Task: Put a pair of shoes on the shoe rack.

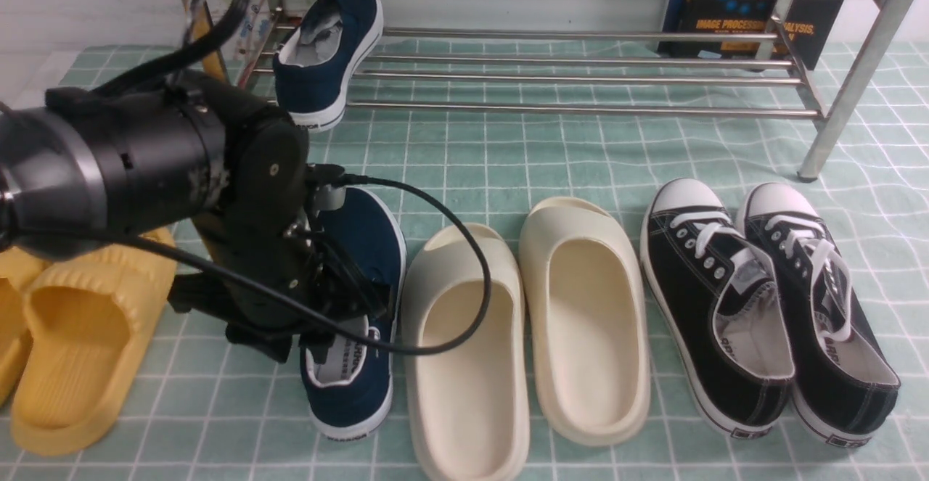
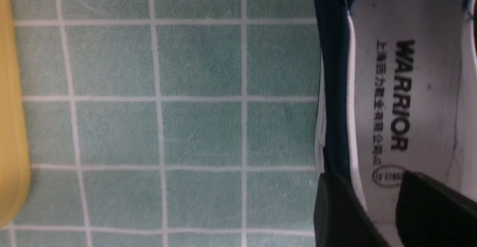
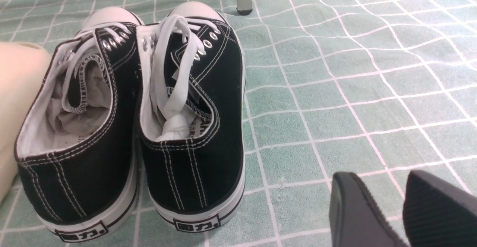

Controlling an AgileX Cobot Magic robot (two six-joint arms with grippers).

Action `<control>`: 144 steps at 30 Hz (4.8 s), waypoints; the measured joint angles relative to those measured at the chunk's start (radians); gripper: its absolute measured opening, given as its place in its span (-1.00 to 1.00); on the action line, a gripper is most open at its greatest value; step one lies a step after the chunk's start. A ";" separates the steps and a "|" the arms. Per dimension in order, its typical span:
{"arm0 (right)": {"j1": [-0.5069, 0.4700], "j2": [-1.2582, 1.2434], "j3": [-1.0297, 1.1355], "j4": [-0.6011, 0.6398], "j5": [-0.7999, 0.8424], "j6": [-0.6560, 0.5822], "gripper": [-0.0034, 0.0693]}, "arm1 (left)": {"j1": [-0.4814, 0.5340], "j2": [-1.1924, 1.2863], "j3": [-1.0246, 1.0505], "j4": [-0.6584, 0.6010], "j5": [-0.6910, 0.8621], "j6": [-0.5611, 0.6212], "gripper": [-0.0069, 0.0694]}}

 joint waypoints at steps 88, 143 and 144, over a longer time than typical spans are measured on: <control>0.000 0.000 0.000 0.000 0.000 0.000 -0.25 | 0.201 0.546 -1.252 -0.108 0.256 0.284 -0.22; 0.000 0.000 0.000 0.000 0.000 0.000 -0.25 | 0.201 0.243 -1.096 -0.100 0.321 0.314 0.03; 0.000 0.000 0.000 0.000 0.000 0.000 -0.25 | 0.201 0.177 -1.104 -0.100 0.329 0.314 0.00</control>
